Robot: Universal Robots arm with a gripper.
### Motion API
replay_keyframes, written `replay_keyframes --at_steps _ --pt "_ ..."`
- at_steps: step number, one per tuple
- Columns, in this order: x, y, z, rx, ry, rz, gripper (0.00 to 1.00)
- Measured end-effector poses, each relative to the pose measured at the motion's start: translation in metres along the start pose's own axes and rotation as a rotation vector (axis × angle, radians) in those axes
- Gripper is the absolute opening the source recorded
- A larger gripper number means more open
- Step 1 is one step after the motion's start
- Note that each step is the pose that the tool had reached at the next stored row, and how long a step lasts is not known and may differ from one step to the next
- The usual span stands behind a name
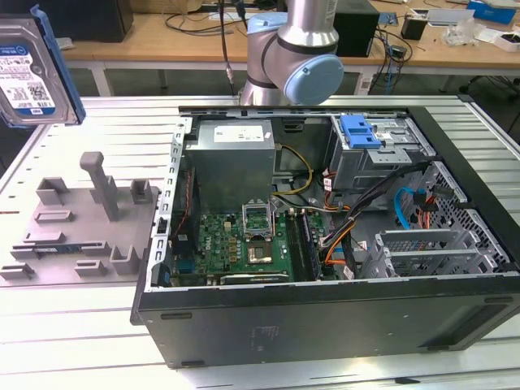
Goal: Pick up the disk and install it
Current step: 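Pick up the disk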
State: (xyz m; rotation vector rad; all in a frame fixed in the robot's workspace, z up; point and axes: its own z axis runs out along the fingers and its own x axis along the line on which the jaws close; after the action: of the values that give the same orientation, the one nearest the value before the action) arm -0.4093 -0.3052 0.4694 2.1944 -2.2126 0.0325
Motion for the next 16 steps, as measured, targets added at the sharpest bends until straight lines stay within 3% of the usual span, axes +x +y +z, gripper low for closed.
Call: replay_keyframes --at_steps 6,16 --pt "0.0004 -0.0014 -0.012 0.0 0.0 0.0 0.36" --pt "0.0009 -0.0021 -0.0128 -0.0001 -0.0002 0.0 0.36"
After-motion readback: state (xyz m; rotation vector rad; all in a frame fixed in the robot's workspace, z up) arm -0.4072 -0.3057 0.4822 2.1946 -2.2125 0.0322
